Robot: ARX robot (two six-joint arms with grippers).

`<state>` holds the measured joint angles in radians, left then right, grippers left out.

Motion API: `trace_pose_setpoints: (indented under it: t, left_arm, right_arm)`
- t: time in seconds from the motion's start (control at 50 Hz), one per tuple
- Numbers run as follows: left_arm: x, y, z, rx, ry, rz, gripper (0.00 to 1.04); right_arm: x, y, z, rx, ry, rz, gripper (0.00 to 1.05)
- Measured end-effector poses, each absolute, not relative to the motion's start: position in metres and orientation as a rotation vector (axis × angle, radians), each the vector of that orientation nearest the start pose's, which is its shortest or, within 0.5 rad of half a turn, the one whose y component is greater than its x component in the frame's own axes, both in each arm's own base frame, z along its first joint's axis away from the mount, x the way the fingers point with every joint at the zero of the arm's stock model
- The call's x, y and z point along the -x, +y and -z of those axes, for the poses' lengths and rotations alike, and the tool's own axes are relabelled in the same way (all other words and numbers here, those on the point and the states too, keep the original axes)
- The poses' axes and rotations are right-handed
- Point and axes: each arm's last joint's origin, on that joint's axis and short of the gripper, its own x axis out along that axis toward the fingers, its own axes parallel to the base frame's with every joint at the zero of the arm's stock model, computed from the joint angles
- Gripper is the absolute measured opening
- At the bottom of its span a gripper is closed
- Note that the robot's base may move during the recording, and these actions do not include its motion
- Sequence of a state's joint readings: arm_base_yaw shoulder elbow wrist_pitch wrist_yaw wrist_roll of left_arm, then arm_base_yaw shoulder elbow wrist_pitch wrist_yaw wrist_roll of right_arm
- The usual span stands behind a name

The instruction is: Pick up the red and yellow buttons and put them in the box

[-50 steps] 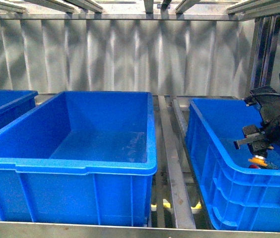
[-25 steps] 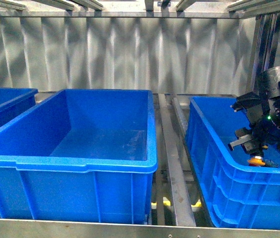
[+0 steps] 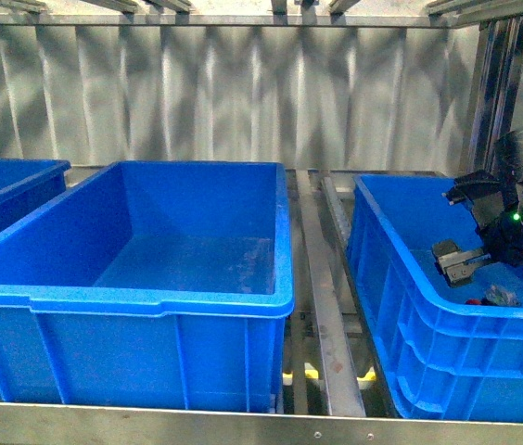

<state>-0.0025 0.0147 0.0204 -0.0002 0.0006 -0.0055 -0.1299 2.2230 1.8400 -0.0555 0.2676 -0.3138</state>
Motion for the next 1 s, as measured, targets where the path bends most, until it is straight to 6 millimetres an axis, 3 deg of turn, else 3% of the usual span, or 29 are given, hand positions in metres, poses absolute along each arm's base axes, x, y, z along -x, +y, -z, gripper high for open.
trace_pose_setpoints:
  t: [0.14,0.32,0.46,0.66,0.76,0.84,1.0]
  left_arm:
    - [-0.097,0.0,-0.169,0.006,-0.006,0.003,0.97]
    - [-0.097,0.0,-0.169,0.006,-0.006,0.003,0.97]
    - [-0.097,0.0,-0.169,0.006,-0.006,0.003,0.97]
    - [-0.097,0.0,-0.169,0.006,-0.006,0.003,0.97]
    - [-0.097,0.0,-0.169,0.006,-0.006,0.003,0.97]
    - [-0.097,0.0,-0.169,0.006,-0.006,0.003,0.97]
    - [-0.097,0.0,-0.169,0.006,-0.006,0.003,0.97]
  right_arm:
    - [-0.502,-0.074,-0.25,0.261,0.426,0.288,0.98]
    - [-0.464,-0.068,-0.284,0.178,0.266,0.205,0.98]
    - [-0.413,-0.063,-0.307,0.117,0.165,0.102,0.98]
    - [-0.332,-0.063,-0.314,0.021,0.029,-0.018,0.98]
    - [-0.291,-0.058,-0.313,0.013,0.013,0.003,0.84]
    - [-0.234,-0.044,-0.297,0.013,0.005,0.008,0.65]
    - [-0.178,-0.022,-0.26,0.01,0.028,0.015,0.4]
